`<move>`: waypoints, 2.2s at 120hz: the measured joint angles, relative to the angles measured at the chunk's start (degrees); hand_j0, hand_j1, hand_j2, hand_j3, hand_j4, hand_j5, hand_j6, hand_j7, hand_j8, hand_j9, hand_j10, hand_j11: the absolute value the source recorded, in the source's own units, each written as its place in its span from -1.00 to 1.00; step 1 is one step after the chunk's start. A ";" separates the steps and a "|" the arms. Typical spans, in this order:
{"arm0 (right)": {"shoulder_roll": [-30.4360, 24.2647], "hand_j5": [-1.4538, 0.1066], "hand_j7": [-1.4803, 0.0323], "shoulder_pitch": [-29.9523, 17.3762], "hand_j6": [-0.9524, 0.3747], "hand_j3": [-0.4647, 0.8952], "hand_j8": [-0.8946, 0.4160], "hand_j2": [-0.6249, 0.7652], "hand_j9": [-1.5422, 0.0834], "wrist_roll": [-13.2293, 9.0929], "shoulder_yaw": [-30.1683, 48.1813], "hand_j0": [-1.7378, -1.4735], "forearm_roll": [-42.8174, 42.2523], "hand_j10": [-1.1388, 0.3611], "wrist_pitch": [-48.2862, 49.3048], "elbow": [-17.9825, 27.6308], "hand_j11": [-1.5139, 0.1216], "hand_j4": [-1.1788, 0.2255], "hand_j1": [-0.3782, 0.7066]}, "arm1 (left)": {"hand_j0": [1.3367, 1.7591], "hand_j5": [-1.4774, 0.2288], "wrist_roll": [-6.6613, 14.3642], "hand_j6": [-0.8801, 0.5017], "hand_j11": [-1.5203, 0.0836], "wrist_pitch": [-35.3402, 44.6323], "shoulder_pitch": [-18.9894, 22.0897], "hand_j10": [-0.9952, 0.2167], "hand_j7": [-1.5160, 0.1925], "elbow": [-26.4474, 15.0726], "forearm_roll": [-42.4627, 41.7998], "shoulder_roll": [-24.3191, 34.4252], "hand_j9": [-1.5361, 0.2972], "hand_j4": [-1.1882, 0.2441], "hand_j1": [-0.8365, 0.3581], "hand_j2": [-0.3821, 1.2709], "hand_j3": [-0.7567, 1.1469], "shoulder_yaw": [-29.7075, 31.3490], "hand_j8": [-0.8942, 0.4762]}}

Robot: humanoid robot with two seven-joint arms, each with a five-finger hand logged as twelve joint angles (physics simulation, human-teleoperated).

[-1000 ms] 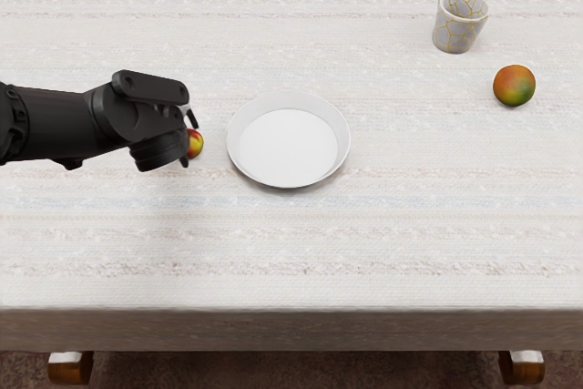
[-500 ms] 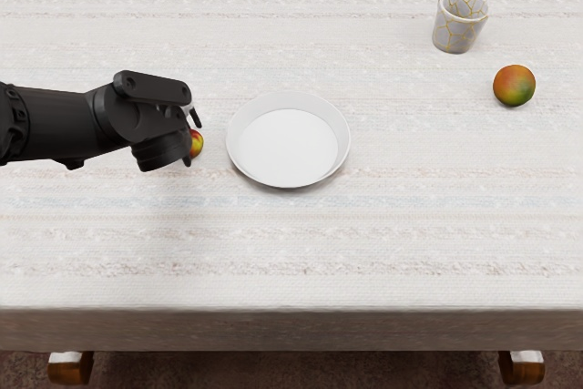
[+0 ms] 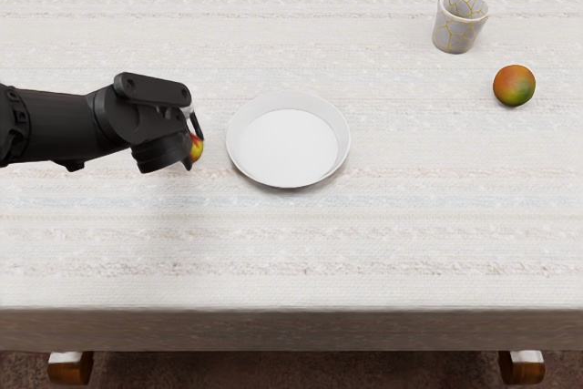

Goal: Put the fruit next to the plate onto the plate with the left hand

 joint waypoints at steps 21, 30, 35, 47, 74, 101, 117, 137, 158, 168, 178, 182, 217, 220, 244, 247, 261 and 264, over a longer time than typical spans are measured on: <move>0.00 0.83 0.92 0.00 0.40 -0.32 0.33 -0.11 0.86 0.00 0.00 -0.40 0.00 0.49 0.00 0.00 0.82 0.65 -0.90 | 0.50 -0.38 0.05 -0.45 -0.32 -0.01 -0.88 -0.56 -0.35 -0.12 -1.38 0.00 -0.39 -0.37 -0.05 0.06 -0.20 0.11 -0.48; 0.00 0.83 0.92 0.00 0.40 -0.32 0.33 -0.11 0.86 0.00 0.00 -0.40 0.00 0.49 0.00 0.00 0.82 0.65 -0.90 | 0.51 -0.40 0.11 -0.46 -0.34 -0.01 -1.38 -0.58 -0.37 -0.15 -2.46 0.00 -0.41 -0.39 -0.06 0.15 -0.20 0.27 -0.49; 0.00 0.83 0.92 0.00 0.40 -0.32 0.33 -0.11 0.86 0.00 0.00 -0.40 0.00 0.49 0.00 0.00 0.82 0.65 -0.90 | 0.51 -0.42 0.20 -0.43 -0.35 -0.04 -2.10 -0.59 -0.38 -0.19 -2.94 0.00 -0.41 -0.38 -0.06 0.14 -0.20 0.40 -0.48; 0.00 0.83 0.92 0.00 0.40 -0.32 0.33 -0.11 0.86 0.00 0.00 -0.40 0.00 0.49 0.00 0.00 0.82 0.65 -0.90 | 0.51 -0.44 0.42 -0.45 -0.36 -0.04 -4.93 -0.61 -0.40 -0.31 -4.02 0.00 -0.42 -0.39 -0.03 0.10 -0.20 0.88 -0.49; 0.00 0.83 0.92 0.00 0.40 -0.32 0.33 -0.11 0.86 0.00 0.00 -0.40 0.00 0.49 0.00 0.00 0.82 0.65 -0.90 | 0.51 -0.48 1.96 -0.39 -0.38 -0.16 -9.86 -0.62 -0.41 -0.63 -5.40 0.00 -0.44 -0.35 -0.13 0.21 -0.20 1.27 -0.44; 0.00 0.83 0.92 0.00 0.40 -0.32 0.33 -0.11 0.86 0.00 0.00 -0.40 0.00 0.49 0.00 0.00 0.82 0.65 -0.90 | 0.51 -0.49 2.65 -0.37 -0.37 -0.64 -11.16 -0.61 -0.42 -0.70 -5.45 0.00 -0.43 -0.34 -0.17 0.27 -0.20 -0.89 -0.42; 0.00 0.83 0.92 0.00 0.40 -0.32 0.33 -0.11 0.86 0.00 0.00 -0.40 0.00 0.49 0.00 0.00 0.82 0.65 -0.90 | 0.50 -0.49 2.54 -0.37 -0.37 -1.38 -11.25 -0.61 -0.42 -0.71 -5.29 0.00 -0.43 -0.34 -0.19 0.29 -0.20 -4.40 -0.42; 0.00 0.83 0.92 0.00 0.40 -0.32 0.33 -0.11 0.86 0.00 0.00 -0.40 0.00 0.49 0.00 0.00 0.82 0.65 -0.90 | 0.51 -0.48 2.36 -0.40 -0.37 -2.37 -11.25 -0.61 -0.41 -0.75 -5.11 0.00 -0.43 -0.36 -0.14 0.25 -0.20 -7.64 -0.45; 0.00 0.83 0.92 0.00 0.40 -0.32 0.33 -0.11 0.86 0.00 0.00 -0.40 0.00 0.49 0.00 0.00 0.82 0.65 -0.90 | 0.51 -0.46 2.22 -0.43 -0.36 -4.69 -11.35 -0.61 -0.40 -0.98 -4.96 0.00 -0.42 -0.40 -0.08 0.15 -0.20 -11.05 -0.47; 0.00 0.83 0.92 0.00 0.40 -0.32 0.33 -0.11 0.86 0.00 0.00 -0.40 0.00 0.49 0.00 0.00 0.82 0.65 -0.90 | 0.51 -0.46 2.09 -0.45 -0.36 -5.41 -11.35 -0.61 -0.40 -1.02 -4.92 0.00 -0.43 -0.40 -0.04 0.11 -0.20 -12.47 -0.50; 0.00 0.83 0.92 0.00 0.40 -0.32 0.33 -0.11 0.86 0.00 0.00 -0.40 0.00 0.49 0.00 0.00 0.82 0.65 -0.90 | 0.51 -0.46 2.03 -0.46 -0.36 -5.72 -11.04 -0.61 -0.40 -1.03 -4.86 0.00 -0.43 -0.41 -0.03 0.13 -0.20 -13.31 -0.50; 0.00 0.83 0.92 0.00 0.40 -0.32 0.33 -0.11 0.86 0.00 0.00 -0.40 0.00 0.49 0.00 0.00 0.82 0.65 -0.90 | 0.51 -0.46 2.02 -0.45 -0.36 -5.81 -10.79 -0.61 -0.40 -1.03 -4.85 0.00 -0.43 -0.41 -0.05 0.16 -0.20 -13.52 -0.49; 0.00 0.83 0.92 0.00 0.40 -0.32 0.33 -0.11 0.86 0.00 0.00 -0.40 0.00 0.49 0.00 0.00 0.82 0.65 -0.90 | 0.51 -0.39 1.90 -0.42 -0.29 -7.40 -9.81 -0.54 -0.32 -1.04 -4.82 0.00 -0.36 -0.40 -0.17 0.23 -0.20 -14.26 -0.45; 0.00 0.83 0.92 0.00 0.40 -0.32 0.33 -0.11 0.86 0.00 0.00 -0.40 0.00 0.49 0.00 0.00 0.82 0.65 -0.90 | 0.52 -0.37 1.90 -0.41 -0.27 -7.45 -9.43 -0.52 -0.30 -1.05 -4.85 0.00 -0.34 -0.39 -0.19 0.25 -0.20 -14.27 -0.45; 0.00 0.83 0.92 0.00 0.40 -0.32 0.33 -0.11 0.86 0.00 0.00 -0.40 0.00 0.49 0.00 0.00 0.82 0.65 -0.90 | 0.52 -0.19 1.91 -0.37 -0.08 -7.59 -8.94 -0.34 -0.13 -1.04 -4.89 0.00 -0.17 -0.20 -0.08 -0.04 -0.20 -14.31 -0.38; 0.00 0.83 0.92 0.00 0.40 -0.32 0.33 -0.11 0.86 0.00 0.00 -0.40 0.00 0.49 0.00 0.00 0.82 0.65 -0.90 | 0.52 -0.14 1.91 -0.36 -0.03 -7.59 -8.83 -0.29 -0.09 -1.04 -4.88 0.00 -0.13 -0.15 -0.04 -0.08 -0.20 -14.31 -0.36; 0.00 0.83 0.92 0.00 0.40 -0.32 0.33 -0.11 0.86 0.00 0.00 -0.40 0.00 0.49 0.00 0.00 0.82 0.65 -0.90 | 0.52 0.04 1.90 -0.27 0.16 -7.60 -8.80 -0.10 0.09 -1.04 -4.85 0.00 0.03 0.02 0.15 -0.25 -0.20 -14.30 -0.26; 0.00 0.83 0.92 0.00 0.40 -0.32 0.33 -0.11 0.86 0.00 0.00 -0.40 0.00 0.49 0.00 0.00 0.82 0.65 -0.90 | 0.52 0.08 1.90 -0.25 0.20 -7.60 -8.80 -0.06 0.13 -1.04 -4.84 0.00 0.07 0.05 0.19 -0.28 -0.20 -14.29 -0.24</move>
